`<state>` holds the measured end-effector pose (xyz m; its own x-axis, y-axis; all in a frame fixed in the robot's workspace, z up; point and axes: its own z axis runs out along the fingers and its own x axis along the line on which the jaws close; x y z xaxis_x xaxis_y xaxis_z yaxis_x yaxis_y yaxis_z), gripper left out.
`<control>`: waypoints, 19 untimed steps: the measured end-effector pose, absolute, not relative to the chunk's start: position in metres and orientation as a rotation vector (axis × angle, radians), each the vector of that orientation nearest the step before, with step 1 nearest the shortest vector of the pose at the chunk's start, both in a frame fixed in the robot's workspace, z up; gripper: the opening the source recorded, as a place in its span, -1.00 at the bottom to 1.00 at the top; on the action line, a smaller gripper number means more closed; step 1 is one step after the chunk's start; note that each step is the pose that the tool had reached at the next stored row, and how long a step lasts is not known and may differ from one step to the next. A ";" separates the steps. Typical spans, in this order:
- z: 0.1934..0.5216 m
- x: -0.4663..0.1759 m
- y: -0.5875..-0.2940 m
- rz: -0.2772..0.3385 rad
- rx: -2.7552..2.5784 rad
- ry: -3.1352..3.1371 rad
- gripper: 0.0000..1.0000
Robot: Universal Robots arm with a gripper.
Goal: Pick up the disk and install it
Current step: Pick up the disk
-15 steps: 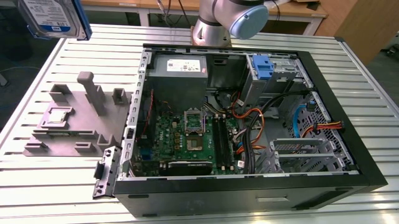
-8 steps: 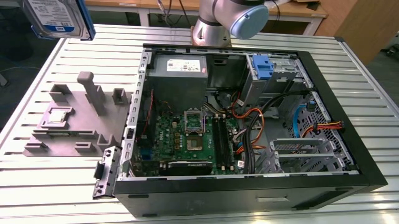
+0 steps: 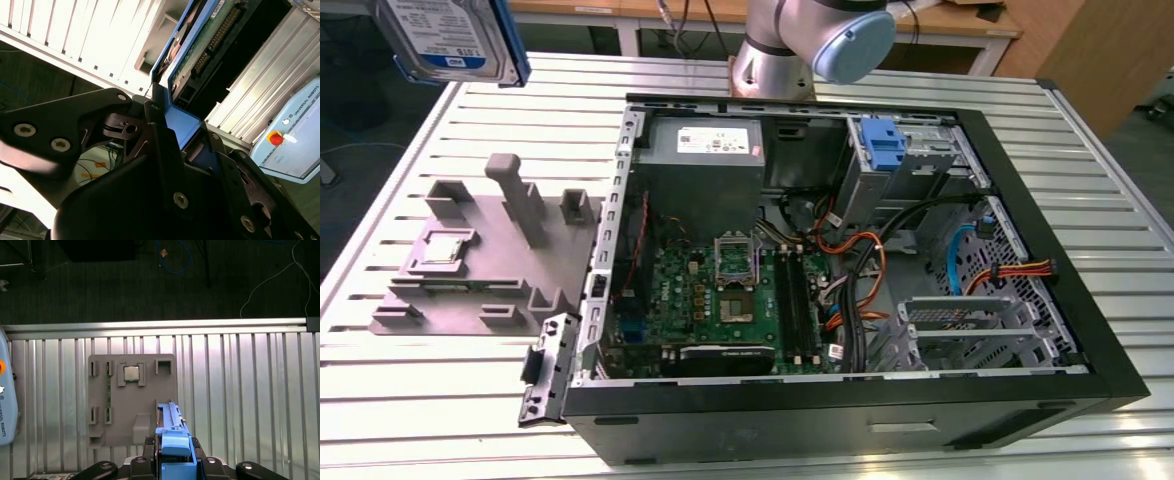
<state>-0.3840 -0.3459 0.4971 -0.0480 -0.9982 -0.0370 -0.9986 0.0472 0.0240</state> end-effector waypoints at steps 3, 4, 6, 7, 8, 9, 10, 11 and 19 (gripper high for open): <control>0.497 -0.382 -0.346 0.067 -2.160 2.266 -0.26; 0.497 -0.382 -0.346 0.067 -2.160 2.266 -0.26; 0.497 -0.380 -0.346 0.067 -2.160 2.266 -0.26; 0.497 -0.380 -0.346 0.067 -2.160 2.266 -0.26; 0.497 -0.379 -0.346 0.067 -2.160 2.266 -0.26; 0.497 -0.379 -0.346 0.067 -2.160 2.266 -0.26; 0.497 -0.378 -0.346 0.067 -2.160 2.266 -0.26; 0.497 -0.378 -0.346 0.067 -2.160 2.266 -0.26; 0.497 -0.376 -0.346 0.067 -2.160 2.266 -0.26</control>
